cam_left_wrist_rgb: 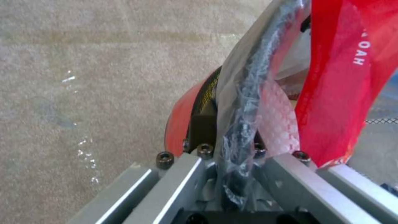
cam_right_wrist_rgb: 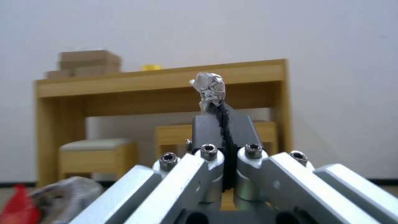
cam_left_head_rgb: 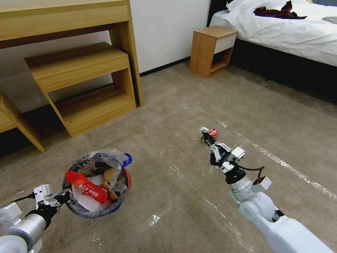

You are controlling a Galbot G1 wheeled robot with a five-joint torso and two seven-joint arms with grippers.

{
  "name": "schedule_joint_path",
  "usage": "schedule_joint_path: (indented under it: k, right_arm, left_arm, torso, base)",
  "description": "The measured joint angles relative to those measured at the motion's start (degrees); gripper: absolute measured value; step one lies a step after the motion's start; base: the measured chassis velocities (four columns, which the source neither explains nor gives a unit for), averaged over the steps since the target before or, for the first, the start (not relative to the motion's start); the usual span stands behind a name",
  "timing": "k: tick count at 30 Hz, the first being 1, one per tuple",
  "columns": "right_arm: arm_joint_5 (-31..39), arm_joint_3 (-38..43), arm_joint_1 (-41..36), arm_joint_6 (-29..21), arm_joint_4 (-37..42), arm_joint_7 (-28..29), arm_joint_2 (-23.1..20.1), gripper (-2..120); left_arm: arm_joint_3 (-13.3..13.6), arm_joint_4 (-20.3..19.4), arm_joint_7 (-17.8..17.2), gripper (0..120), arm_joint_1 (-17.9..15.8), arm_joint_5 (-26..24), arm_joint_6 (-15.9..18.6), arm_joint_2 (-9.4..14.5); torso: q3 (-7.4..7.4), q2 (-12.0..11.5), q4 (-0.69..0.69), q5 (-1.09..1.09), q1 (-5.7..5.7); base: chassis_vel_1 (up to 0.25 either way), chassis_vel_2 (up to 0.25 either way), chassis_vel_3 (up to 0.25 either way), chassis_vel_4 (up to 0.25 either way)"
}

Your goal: Pick up the trash bin and place the garbage on the floor into it.

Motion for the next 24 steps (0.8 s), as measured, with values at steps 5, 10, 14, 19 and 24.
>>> schedule_joint_path:
  k: [5,10,14,19,24]
  right_arm:
    - [0.42,-4.36,3.67,-0.80,1.99,-0.13,-2.24,0]
    - [1.28,-8.22,7.39,-1.28,2.75,0.03,-2.77,0]
    - [3.04,-12.10,11.52,-2.06,4.14,0.43,-3.38,0]
    - [7.22,-21.42,21.41,-4.06,7.16,1.69,-4.73,0]
    - [9.50,-32.65,29.67,-6.10,8.09,4.17,-3.89,0]
  left_arm:
    - [0.18,0.39,-0.63,0,-0.24,-1.16,0.51,1.16]
    - [1.05,0.77,-1.19,0,-0.91,-1.86,0.94,1.78]
    - [2.25,0.80,-1.74,0,-1.63,-2.46,1.35,2.15]
    - [3.36,1.00,-2.04,0,-2.28,-3.07,1.62,3.10]
    - [3.45,1.19,-2.08,0,-2.43,-3.31,1.64,3.56]
  torso:
    - [0.00,0.00,-0.02,0.00,0.00]
    - [0.00,0.00,0.00,0.00,0.00]
    - [0.00,0.00,-0.02,0.00,0.00]
    - [0.00,0.00,-0.01,-0.01,0.00]
    - [0.00,0.00,-0.01,-0.01,0.00]
  base:
    - [0.000,0.000,0.000,0.000]
    - [0.000,0.000,0.000,0.000]
    - [0.000,0.000,0.000,0.000]
    - [0.000,0.000,0.000,0.000]
    - [0.000,0.000,0.000,0.000]
